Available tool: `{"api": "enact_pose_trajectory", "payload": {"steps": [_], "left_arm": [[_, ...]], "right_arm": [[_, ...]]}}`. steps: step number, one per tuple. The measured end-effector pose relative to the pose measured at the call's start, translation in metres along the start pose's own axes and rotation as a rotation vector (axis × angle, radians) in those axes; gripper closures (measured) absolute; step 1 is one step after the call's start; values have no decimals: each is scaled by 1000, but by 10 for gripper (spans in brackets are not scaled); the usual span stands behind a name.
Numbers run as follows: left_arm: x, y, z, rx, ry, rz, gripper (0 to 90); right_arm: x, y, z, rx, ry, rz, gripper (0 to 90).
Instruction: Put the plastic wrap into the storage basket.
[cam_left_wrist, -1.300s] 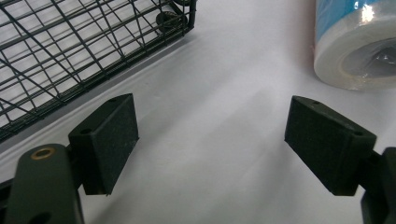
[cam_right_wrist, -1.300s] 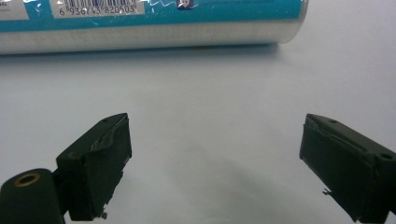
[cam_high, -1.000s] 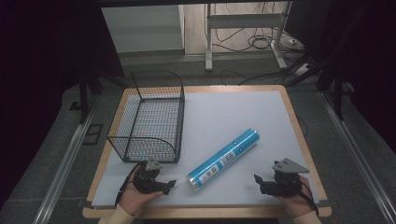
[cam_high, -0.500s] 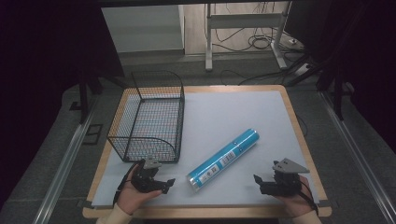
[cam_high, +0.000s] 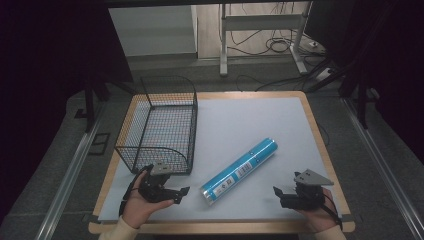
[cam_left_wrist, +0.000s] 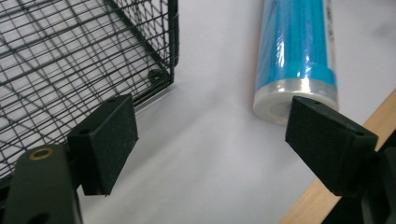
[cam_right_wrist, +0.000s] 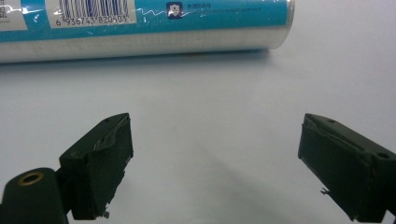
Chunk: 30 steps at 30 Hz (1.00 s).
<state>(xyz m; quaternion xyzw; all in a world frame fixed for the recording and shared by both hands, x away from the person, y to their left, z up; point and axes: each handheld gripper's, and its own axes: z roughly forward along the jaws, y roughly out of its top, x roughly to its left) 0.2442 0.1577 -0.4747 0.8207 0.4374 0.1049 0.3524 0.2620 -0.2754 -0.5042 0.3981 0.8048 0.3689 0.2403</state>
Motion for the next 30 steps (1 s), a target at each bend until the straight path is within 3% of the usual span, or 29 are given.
{"api": "enact_pose_trajectory", "payload": {"steps": [6,12,30], "left_arm": [[0,4,-4,9,6,13,168],[-4,9,-10,-4,38,19,174],[-23,37,-2,4,0,84,174]], "right_arm": [[1,0,0,1,10,16,104],[1,0,1,4,8,14,104],[0,-1,2,10,-8,4,105]]}}
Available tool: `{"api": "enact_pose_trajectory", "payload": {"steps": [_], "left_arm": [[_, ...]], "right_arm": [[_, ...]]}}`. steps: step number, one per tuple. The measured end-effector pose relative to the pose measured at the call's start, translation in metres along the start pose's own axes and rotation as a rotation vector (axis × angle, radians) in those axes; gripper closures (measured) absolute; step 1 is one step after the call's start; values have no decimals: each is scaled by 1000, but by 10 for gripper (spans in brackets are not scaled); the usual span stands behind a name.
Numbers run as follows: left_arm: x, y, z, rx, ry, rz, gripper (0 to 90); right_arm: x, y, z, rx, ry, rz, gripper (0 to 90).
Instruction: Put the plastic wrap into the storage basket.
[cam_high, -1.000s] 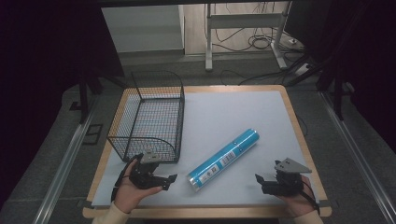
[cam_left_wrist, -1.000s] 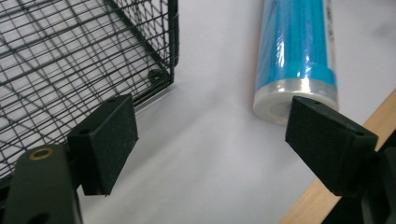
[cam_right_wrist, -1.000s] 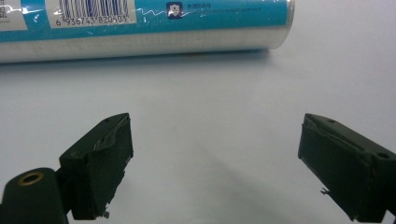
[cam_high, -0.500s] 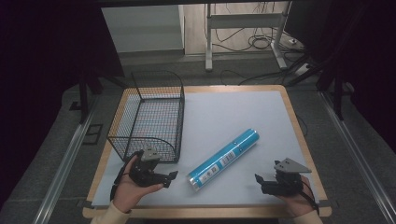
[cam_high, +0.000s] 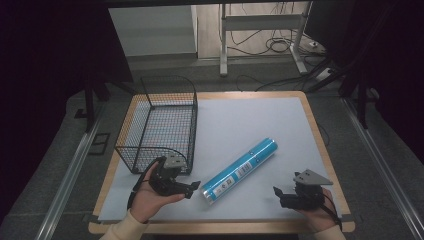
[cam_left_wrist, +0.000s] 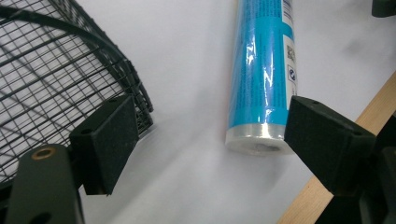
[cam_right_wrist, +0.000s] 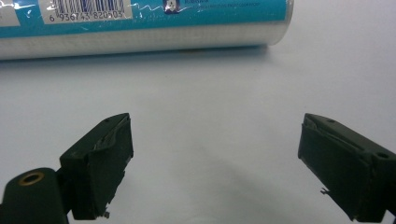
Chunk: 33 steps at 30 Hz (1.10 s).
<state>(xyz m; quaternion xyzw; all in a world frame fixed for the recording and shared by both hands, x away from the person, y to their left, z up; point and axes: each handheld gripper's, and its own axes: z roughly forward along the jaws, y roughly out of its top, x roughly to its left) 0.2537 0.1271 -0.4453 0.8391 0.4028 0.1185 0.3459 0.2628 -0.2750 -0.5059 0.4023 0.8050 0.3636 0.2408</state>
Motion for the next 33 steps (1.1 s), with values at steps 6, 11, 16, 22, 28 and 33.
{"api": "enact_pose_trajectory", "payload": {"steps": [6,11,16,22,28,33], "left_arm": [[-1,3,2,9,-5,7,175],[-3,7,5,17,-10,16,175],[-6,12,8,29,-16,31,174],[-10,23,16,42,-28,55,174],[-12,33,18,43,-33,66,174],[-15,39,23,51,-41,74,173]], "right_arm": [[0,0,1,3,-1,-3,104],[0,0,1,5,-1,-4,105],[0,-1,1,7,-1,-4,105],[1,-1,1,12,-1,-4,105],[1,-1,1,12,0,-4,105],[1,-1,1,11,1,-5,105]]}}
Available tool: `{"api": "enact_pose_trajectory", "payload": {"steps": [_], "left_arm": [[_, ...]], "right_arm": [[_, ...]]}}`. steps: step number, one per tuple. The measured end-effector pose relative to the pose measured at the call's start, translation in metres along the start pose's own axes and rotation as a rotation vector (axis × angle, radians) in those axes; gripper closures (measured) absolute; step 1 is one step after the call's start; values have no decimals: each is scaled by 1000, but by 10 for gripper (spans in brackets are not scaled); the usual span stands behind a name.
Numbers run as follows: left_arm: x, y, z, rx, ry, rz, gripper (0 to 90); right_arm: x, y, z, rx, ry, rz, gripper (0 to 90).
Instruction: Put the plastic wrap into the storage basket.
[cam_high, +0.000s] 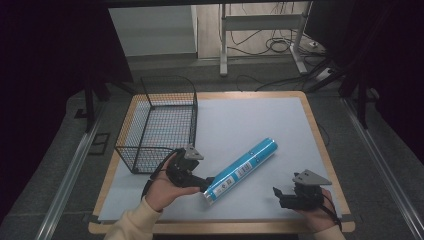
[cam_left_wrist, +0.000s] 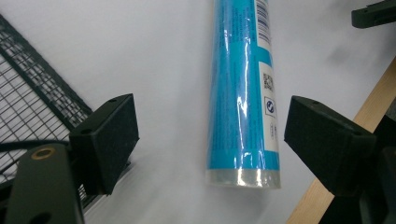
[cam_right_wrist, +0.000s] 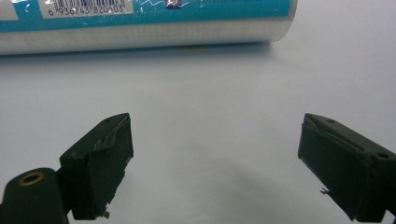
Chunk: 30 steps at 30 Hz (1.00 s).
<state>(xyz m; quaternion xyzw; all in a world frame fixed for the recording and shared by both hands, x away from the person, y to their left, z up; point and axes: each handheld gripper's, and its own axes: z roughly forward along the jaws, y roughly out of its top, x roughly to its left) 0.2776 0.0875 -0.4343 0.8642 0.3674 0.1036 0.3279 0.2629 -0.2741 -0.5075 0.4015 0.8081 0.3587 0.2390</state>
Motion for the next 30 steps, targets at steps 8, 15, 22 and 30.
{"api": "enact_pose_trajectory", "payload": {"steps": [8,15,22,30], "left_arm": [[-5,13,8,16,-9,19,172],[-10,22,19,41,-17,30,164],[-17,34,30,63,-23,58,157],[-23,44,45,96,-34,79,158]], "right_arm": [[0,0,0,0,0,1,105],[-1,0,-1,-7,-2,3,104],[-1,0,-1,-9,-3,8,106],[-1,0,-1,-7,-1,8,105]]}}
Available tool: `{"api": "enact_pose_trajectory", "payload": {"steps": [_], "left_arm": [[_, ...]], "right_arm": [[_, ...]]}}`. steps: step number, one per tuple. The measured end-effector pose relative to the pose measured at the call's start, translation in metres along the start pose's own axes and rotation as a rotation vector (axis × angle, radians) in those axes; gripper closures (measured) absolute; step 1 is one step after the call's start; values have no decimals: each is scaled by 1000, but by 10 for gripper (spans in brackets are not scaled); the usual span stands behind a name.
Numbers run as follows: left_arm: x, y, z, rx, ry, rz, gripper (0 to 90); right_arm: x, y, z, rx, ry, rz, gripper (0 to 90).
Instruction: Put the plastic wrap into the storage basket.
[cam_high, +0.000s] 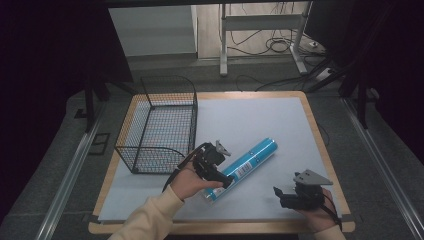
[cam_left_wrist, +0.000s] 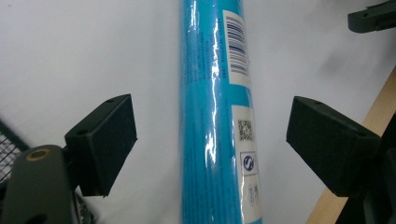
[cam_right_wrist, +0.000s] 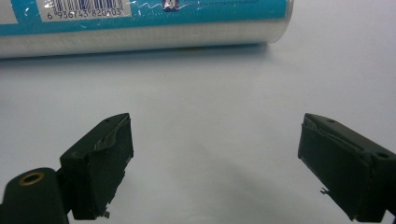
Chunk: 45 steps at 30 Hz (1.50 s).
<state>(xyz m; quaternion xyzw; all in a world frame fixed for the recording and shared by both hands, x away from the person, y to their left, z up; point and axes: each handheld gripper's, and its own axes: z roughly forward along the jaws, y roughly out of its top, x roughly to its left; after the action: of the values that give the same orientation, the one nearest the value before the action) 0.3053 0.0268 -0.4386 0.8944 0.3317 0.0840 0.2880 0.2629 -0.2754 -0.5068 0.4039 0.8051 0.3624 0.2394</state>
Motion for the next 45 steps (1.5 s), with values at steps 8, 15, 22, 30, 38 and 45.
{"api": "enact_pose_trajectory", "payload": {"steps": [8,15,22,30,38,45], "left_arm": [[-2,14,15,40,-8,7,157],[-3,26,34,74,-18,17,154],[-4,36,48,109,-16,36,155],[-3,44,71,161,-25,37,156],[-2,50,90,201,-25,21,164],[-1,51,100,239,-21,15,191]], "right_arm": [[0,0,0,1,2,3,105],[-1,0,1,2,0,1,105],[0,0,0,2,1,-2,105],[0,0,1,4,2,-1,105],[0,0,1,5,2,-4,105],[0,0,1,6,2,-3,105]]}}
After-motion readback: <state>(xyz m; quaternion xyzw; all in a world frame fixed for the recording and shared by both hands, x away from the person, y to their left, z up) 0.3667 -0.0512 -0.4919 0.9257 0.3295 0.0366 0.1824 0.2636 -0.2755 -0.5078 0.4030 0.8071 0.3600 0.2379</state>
